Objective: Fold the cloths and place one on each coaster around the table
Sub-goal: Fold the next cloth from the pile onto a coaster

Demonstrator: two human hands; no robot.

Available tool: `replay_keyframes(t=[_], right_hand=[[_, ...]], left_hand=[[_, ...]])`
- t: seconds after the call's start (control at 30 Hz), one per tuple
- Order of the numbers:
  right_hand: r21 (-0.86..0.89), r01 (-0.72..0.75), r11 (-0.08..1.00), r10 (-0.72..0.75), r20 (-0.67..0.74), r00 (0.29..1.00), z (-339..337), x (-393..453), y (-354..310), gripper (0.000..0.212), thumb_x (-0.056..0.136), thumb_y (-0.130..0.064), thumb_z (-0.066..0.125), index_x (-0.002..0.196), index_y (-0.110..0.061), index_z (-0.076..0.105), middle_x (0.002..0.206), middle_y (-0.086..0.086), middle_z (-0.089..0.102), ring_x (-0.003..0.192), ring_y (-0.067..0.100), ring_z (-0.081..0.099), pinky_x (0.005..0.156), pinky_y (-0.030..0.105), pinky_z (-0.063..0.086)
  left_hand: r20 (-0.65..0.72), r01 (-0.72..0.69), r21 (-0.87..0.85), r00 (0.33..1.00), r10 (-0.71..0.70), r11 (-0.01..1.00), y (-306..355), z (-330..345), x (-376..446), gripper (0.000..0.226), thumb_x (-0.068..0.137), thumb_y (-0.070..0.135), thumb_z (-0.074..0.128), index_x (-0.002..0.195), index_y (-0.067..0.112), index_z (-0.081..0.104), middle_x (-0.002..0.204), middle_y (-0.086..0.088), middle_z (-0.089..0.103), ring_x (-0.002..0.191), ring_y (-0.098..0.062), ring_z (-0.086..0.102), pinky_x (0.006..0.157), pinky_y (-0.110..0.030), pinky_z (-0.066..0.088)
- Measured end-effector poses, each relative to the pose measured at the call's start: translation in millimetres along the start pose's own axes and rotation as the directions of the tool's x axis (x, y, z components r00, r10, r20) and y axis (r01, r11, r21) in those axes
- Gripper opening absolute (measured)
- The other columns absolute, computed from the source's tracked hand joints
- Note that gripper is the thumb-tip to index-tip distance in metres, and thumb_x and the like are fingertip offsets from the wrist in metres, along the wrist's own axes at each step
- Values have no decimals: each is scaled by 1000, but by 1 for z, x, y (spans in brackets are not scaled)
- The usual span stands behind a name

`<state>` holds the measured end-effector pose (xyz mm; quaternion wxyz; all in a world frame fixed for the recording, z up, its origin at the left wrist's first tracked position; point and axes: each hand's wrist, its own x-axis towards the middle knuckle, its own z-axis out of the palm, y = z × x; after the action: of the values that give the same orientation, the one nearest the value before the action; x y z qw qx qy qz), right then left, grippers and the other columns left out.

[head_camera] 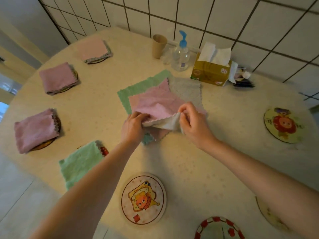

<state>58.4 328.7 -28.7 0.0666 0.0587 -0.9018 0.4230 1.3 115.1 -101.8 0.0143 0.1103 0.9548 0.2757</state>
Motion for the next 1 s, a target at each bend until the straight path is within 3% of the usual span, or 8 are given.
replay_keyframes(t=[0.13, 0.27, 0.43, 0.5, 0.6, 0.8, 0.93, 1.0], right_hand=[[-19, -131, 991, 128, -106, 986, -37, 19, 5, 9, 97, -19, 49, 103, -14, 54, 64, -11, 50, 52, -1, 55, 44, 10, 37], [63, -223, 973, 230, -162, 960, -65, 25, 10, 12, 95, -20, 53, 104, -18, 62, 86, -11, 60, 69, 8, 65, 55, 30, 59], [-61, -33, 998, 6, -392, 920, -94, 8, -8, 14, 98, -21, 48, 101, -13, 59, 78, -16, 55, 70, -4, 55, 63, 16, 47], [-87, 27, 996, -62, -425, 903, -105, -14, -19, 16, 99, -17, 46, 103, -7, 57, 79, -6, 56, 67, -2, 54, 57, 11, 39], [-116, 63, 991, -105, -408, 907, -114, -58, -24, 15, 99, -14, 43, 104, -4, 53, 73, -13, 49, 62, -4, 52, 53, 6, 33], [-187, -23, 982, -17, -208, 978, -85, -178, 26, 25, 98, -34, 37, 99, -14, 52, 72, -16, 48, 58, 0, 50, 51, 12, 35], [-292, -96, 952, 102, 6, 995, -55, -251, 60, 39, 96, -52, 27, 96, -22, 52, 79, -4, 57, 69, 13, 56, 54, 35, 49], [-293, -105, 950, 150, 137, 979, -50, -272, 67, 41, 95, -56, 20, 96, -27, 49, 73, -5, 59, 60, 11, 57, 49, 35, 47]], left_hand=[[-34, 49, -12, 998, -49, 999, -13, -30, 15, 34, 85, -2, 54, 112, 11, 70, 110, -13, 68, 101, -32, 61, 86, -33, 46], [56, 226, -412, 973, -223, 883, 16, -61, 34, 38, 91, -13, 41, 121, 0, 61, 104, -13, 60, 96, -31, 60, 74, -36, 57], [-147, -43, -310, 989, -3, 950, 53, -94, 36, 32, 88, -6, 53, 117, 1, 66, 116, -13, 66, 109, -21, 59, 89, -23, 43], [-222, -148, -272, 971, 88, 951, 65, -101, 22, 36, 85, -6, 52, 116, 3, 67, 117, -13, 67, 110, -20, 59, 90, -18, 41], [-252, -273, -214, 943, 217, 938, 75, -96, -14, 39, 79, -11, 56, 114, 3, 68, 116, -11, 66, 107, -13, 57, 90, -5, 36], [90, -380, -111, 916, 390, 918, 46, -38, -123, 42, 79, -7, 65, 118, 7, 66, 125, -13, 62, 121, -25, 55, 107, -37, 40], [396, -318, -78, 860, 322, 945, 25, -9, -187, 48, 82, -4, 59, 127, 13, 61, 135, -8, 56, 132, -23, 45, 113, -38, 33], [507, -306, -65, 810, 295, 950, 23, -5, -209, 43, 88, 22, 53, 129, 11, 60, 135, -6, 56, 132, -19, 44, 115, -28, 27]])
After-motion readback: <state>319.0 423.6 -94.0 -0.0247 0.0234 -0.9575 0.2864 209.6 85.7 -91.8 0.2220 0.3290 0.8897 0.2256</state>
